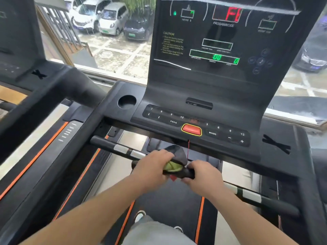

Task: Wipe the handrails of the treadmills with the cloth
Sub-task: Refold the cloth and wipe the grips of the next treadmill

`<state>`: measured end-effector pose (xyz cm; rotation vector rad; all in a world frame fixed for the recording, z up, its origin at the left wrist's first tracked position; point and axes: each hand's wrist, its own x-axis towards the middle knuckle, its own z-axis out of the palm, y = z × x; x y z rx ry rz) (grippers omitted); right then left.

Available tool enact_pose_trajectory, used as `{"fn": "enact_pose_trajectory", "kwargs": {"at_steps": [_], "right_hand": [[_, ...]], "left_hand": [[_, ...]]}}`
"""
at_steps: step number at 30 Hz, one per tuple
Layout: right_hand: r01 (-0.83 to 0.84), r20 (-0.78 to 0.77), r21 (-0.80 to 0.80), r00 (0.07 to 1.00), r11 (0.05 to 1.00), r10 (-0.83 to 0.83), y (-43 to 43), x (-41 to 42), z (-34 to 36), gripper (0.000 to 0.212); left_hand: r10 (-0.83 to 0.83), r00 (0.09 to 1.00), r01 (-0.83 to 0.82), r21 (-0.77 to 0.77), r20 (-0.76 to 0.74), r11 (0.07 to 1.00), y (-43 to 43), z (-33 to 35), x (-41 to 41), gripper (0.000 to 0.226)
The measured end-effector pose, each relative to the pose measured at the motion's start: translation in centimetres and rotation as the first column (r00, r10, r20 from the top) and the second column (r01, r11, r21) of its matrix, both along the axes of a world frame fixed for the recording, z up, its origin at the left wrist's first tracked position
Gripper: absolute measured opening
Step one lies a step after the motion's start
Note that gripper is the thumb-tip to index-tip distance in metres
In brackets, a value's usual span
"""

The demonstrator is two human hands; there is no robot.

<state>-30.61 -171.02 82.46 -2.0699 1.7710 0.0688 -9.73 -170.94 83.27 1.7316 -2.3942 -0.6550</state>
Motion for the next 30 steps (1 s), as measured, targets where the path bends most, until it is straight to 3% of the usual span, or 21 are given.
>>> {"fn": "enact_pose_trajectory", "kwargs": {"at_steps": [2, 5, 7, 10, 12, 14, 17, 19, 22, 24, 26, 28, 30], "right_hand": [[-0.002, 0.023, -0.008, 1.0, 1.0, 0.002, 0.1, -0.1, 0.0, 0.037], [-0.022, 0.03, -0.003, 0.999, 1.0, 0.022, 0.0, -0.1, 0.1, 0.033], [-0.023, 0.035, 0.001, 0.999, 1.0, 0.023, -0.2, -0.1, 0.0, 0.034], [-0.025, 0.018, 0.008, 1.0, 1.0, 0.025, -0.3, 0.0, 0.1, 0.036], [-0.036, 0.018, 0.0, 0.999, 0.999, 0.036, -0.3, -0.1, 0.0, 0.036], [-0.031, 0.025, -0.019, 0.999, 0.999, 0.032, -0.2, -0.2, 0.0, 0.033], [-0.025, 0.031, -0.015, 0.999, 1.0, 0.026, -0.1, -0.2, 0.1, 0.032], [-0.026, 0.032, -0.019, 0.999, 0.999, 0.027, -0.1, -0.2, 0.3, 0.032], [-0.013, 0.043, 0.011, 0.999, 1.0, 0.012, -0.2, -0.4, 0.5, 0.037], [-0.007, 0.076, 0.057, 0.997, 0.998, 0.003, 0.1, -1.0, 0.4, 0.041], [0.005, 0.083, 0.073, 0.996, 0.997, -0.011, 0.7, -2.2, 0.5, 0.049], [-0.02, -0.011, 0.041, 1.0, 0.999, 0.021, 1.3, -3.9, 0.4, 0.05], [-0.024, -0.092, 0.008, 0.995, 1.0, 0.024, 2.0, -5.3, 0.5, 0.044]], "left_hand": [[0.156, 0.988, -0.156, -0.003, 0.016, 0.988, -1.4, 0.0, 3.0, 0.031], [0.47, 0.882, -0.467, -0.068, 0.037, 0.882, -2.4, 0.3, 3.6, 0.027], [0.457, 0.889, -0.456, -0.055, 0.018, 0.888, -1.5, 0.3, 0.1, 0.027], [0.183, 0.983, -0.183, -0.013, -0.008, 0.983, 1.0, 0.3, -4.3, 0.034], [0.132, 0.989, -0.13, 0.029, -0.062, 0.991, 0.4, 0.6, -2.6, 0.037], [0.219, 0.975, -0.218, 0.048, -0.027, 0.975, -1.0, 0.6, 0.6, 0.036], [0.464, 0.884, -0.459, -0.078, 0.064, 0.885, -1.7, 0.5, 3.1, 0.028], [0.459, 0.888, -0.458, -0.059, 0.008, 0.887, -1.0, 0.7, 0.5, 0.032], [0.25, 0.967, -0.25, 0.001, -0.041, 0.968, 1.2, 0.6, -3.7, 0.038], [0.206, 0.971, -0.203, 0.034, -0.118, 0.979, 1.4, 1.2, -2.6, 0.044], [0.281, 0.955, -0.276, 0.059, -0.096, 0.959, 0.6, 1.0, 0.1, 0.046], [0.405, 0.914, -0.405, -0.022, -0.014, 0.914, -0.2, 0.6, 2.3, 0.04], [0.525, 0.85, -0.526, -0.094, -0.034, 0.845, -0.1, 0.7, 1.7, 0.03]]}}
